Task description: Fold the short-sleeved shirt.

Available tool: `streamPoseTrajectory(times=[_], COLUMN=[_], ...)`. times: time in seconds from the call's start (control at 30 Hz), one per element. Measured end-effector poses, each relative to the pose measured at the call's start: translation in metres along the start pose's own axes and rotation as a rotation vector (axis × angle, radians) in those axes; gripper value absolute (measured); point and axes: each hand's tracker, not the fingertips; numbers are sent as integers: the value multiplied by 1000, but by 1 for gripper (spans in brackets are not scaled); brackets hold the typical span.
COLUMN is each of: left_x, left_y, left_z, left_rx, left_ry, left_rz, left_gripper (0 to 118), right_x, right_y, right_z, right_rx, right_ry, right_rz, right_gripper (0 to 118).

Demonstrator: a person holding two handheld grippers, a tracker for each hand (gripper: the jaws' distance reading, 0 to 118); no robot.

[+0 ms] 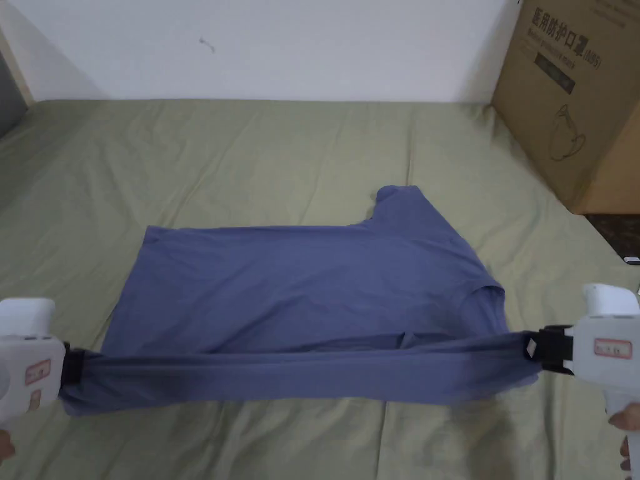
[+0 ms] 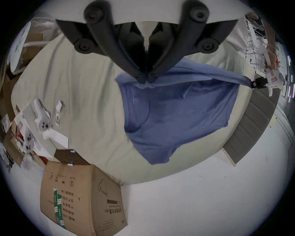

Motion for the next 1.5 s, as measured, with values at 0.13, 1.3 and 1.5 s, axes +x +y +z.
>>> streamPoseTrajectory(times=[0.13, 1.3, 1.5], left_x=[12, -19, -7], left_y=[38, -42, -41], left_z=[-45, -66, -78], left_rx=[-6, -96, -137], left_ry=[13, -83, -16], left_rz=[-89, 314, 285], left_gripper=[1, 98, 14], right_x=[-4, 7, 5], right_y=[32, -82, -82], right_z=[-45, -33, -34], right_rx=[-52, -88, -92], right_ry=[-43, -4, 4], right_rz=[21, -104, -106], right_gripper=[1, 1, 1])
